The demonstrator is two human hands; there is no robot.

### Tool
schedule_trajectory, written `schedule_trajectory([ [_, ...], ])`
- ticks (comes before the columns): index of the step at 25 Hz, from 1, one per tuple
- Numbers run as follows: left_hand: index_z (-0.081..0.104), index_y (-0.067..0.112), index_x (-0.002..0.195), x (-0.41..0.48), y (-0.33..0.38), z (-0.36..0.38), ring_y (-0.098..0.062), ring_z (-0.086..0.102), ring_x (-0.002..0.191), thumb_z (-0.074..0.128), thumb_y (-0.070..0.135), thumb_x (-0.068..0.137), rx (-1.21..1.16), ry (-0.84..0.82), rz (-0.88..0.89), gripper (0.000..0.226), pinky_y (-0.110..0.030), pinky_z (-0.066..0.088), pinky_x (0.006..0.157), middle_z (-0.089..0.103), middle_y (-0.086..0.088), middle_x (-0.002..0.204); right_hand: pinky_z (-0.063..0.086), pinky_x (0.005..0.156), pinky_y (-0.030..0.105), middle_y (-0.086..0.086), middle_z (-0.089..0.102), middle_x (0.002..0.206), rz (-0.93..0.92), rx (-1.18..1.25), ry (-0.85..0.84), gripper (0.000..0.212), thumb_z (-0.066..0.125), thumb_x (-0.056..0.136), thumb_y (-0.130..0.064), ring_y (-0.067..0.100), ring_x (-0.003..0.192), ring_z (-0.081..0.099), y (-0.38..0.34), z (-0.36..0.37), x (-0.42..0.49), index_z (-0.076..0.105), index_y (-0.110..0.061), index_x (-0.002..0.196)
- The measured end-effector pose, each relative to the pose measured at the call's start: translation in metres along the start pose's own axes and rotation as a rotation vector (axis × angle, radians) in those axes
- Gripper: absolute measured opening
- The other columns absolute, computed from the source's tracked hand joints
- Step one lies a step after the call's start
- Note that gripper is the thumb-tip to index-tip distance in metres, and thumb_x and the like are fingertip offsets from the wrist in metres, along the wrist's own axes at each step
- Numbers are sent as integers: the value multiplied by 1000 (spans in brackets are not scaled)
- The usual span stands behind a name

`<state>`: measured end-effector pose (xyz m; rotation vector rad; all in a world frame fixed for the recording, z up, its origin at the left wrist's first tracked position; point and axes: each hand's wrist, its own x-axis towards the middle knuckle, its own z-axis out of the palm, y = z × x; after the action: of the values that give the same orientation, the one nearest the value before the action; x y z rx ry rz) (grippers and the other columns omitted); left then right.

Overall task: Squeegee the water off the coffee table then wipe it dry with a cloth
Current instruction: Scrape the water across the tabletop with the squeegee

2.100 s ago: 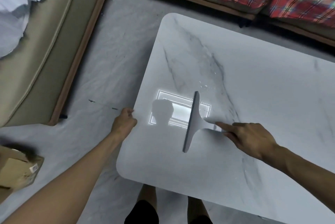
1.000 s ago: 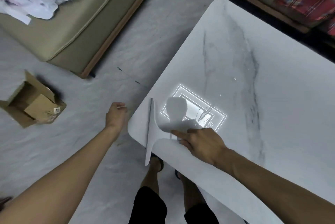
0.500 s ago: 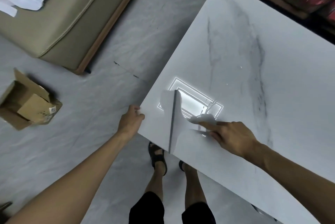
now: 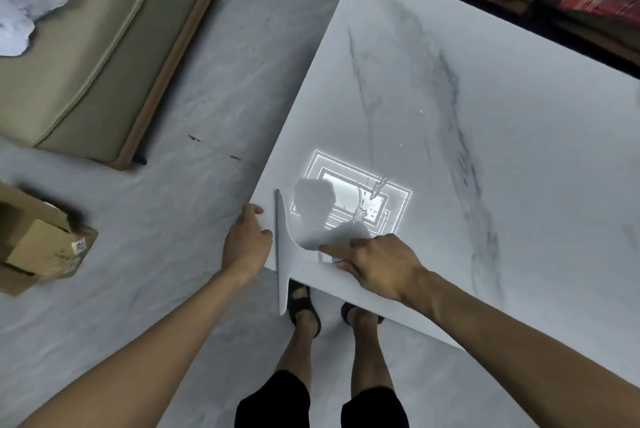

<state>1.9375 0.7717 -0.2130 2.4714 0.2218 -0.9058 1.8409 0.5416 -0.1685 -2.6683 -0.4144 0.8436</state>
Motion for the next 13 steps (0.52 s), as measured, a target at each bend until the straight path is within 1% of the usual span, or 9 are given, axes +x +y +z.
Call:
schedule_trajectory([
  [2,41,22,120,-2,-1,11,-23,54,89,48,7,86,56,-17,37,38,-32,43,74,55,-4,110,42,64,32,-1,62,91,-8,-22,-3,38,29,102,-44,28,78,63,1,12,0,32,-50,140],
  [4,42,19,122,-10,1,25,-20,52,93,49,5,86,103,-43,81,39,-31,43,78,53,-2,116,37,60,30,-3,60,89,20,-30,21,39,27,102,-45,27,75,63,20,18,-20,29,-51,141],
  [5,43,17,122,-14,2,33,-21,52,101,50,3,86,126,-40,129,39,-31,44,84,51,-3,120,36,59,30,-4,58,88,34,-37,28,40,26,102,-45,26,72,62,34,20,-35,25,-53,141],
  [6,44,13,122,-18,5,43,-23,50,110,51,1,84,159,-27,188,40,-32,44,93,48,-6,125,35,57,29,-5,57,87,53,-44,29,41,25,102,-46,26,70,62,48,22,-53,22,-56,142],
  [7,45,10,123,-22,9,53,-26,46,119,52,-1,83,200,-12,242,41,-35,41,103,44,-9,130,35,56,29,-5,57,86,77,-51,24,42,25,101,-46,25,70,62,63,22,-73,21,-58,141],
  [8,46,8,124,-25,13,61,-28,42,125,53,-1,82,231,-7,271,43,-38,38,109,41,-11,132,35,56,29,-6,59,86,102,-62,16,42,26,101,-47,25,70,63,78,21,-92,23,-59,141],
  [11,43,9,129,-31,27,80,-30,31,136,54,1,82,228,-86,228,49,-40,32,115,31,-13,143,33,55,28,-8,61,88,172,-124,13,42,28,99,-49,22,74,65,122,15,-142,30,-59,140],
  [13,39,11,133,-32,30,89,-31,13,147,52,2,84,216,-175,157,52,-38,24,118,10,-16,158,31,54,28,-9,60,86,226,-167,5,42,25,99,-52,21,75,66,144,8,-165,29,-60,140],
])
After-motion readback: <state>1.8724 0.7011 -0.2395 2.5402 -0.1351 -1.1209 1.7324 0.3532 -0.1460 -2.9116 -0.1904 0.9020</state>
